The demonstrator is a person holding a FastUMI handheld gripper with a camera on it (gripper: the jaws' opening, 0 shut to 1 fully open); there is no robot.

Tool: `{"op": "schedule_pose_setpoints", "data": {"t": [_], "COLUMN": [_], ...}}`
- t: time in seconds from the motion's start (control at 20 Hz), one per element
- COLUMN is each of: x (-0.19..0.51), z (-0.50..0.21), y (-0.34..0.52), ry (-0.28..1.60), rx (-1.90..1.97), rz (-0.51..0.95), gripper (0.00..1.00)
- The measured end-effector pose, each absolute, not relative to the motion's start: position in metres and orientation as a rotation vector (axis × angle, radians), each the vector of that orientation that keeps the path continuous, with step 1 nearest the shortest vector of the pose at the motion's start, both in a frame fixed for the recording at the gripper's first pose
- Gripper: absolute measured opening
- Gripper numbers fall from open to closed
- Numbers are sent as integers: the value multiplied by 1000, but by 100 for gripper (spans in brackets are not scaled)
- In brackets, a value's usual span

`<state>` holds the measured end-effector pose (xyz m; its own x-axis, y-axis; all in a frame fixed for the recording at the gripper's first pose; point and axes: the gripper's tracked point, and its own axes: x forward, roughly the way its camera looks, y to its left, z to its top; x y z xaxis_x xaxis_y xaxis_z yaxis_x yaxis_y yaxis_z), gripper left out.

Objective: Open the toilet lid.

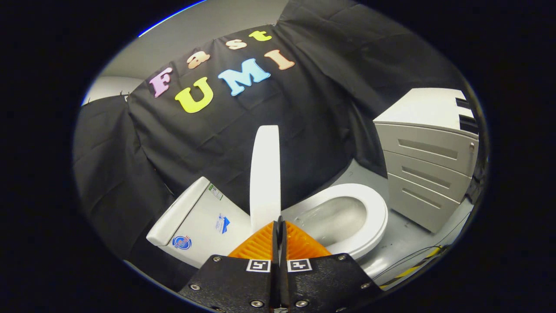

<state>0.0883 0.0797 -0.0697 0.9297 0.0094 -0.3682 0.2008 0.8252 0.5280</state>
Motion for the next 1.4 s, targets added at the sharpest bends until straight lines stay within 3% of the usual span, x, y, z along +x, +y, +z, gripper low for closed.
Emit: {"op": "schedule_pose_setpoints", "data": {"t": [1.4], "x": [97], "z": [-29], "y": [193], "ry": [341], "rx": [392], "rz": [33], "gripper": [0]}}
